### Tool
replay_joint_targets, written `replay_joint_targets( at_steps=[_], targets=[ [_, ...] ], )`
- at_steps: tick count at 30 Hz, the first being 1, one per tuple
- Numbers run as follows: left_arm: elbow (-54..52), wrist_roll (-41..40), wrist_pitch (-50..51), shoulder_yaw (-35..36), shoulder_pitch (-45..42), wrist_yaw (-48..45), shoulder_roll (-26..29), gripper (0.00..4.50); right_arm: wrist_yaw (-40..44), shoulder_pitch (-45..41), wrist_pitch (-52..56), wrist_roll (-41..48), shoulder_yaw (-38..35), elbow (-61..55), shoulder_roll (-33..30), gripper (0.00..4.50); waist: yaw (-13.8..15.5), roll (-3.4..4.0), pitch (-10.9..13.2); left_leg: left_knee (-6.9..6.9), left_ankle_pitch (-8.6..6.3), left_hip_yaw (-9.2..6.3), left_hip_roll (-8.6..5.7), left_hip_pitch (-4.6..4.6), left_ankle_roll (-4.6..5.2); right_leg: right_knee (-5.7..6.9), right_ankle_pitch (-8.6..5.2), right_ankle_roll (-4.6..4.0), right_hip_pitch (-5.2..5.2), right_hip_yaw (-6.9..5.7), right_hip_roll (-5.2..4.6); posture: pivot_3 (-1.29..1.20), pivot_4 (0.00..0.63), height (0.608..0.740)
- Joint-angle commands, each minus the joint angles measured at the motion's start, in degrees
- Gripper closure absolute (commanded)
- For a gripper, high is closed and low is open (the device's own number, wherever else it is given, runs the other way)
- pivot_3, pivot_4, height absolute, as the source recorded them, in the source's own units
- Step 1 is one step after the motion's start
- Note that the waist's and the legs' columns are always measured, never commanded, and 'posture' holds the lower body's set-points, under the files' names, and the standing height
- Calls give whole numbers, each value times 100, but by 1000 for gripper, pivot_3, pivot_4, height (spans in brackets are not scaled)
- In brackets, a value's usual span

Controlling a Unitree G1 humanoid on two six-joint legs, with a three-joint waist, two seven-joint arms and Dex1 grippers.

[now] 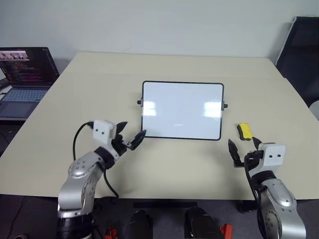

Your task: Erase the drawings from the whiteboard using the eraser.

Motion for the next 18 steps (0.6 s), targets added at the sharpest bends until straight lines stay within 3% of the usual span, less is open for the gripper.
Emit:
replay_joint_targets(
  at_steps=[1,6,18],
  targets=[
    [-142,427,-498,201,-2,742,-75,0,187,46,-546,191,-59,269,-59,24,0,-1,0,0,-1,0,0,1,-1,-4,1,-2,0,0,0,0,150,740],
    [-74,623,-816,350,43,1238,-73,0,181,-135,-600,386,-210,583,-184,24,-16,-1,-1,0,-12,4,-2,2,-20,-18,2,-4,0,11,0,0,150,740],
    [203,655,-924,-551,-270,1118,-288,0,125,-188,141,857,-549,96,-815,24,63,-7,-5,-19,-7,2,0,-5,-8,-11,-10,-2,-3,8,11,0,150,740]
  ],
)
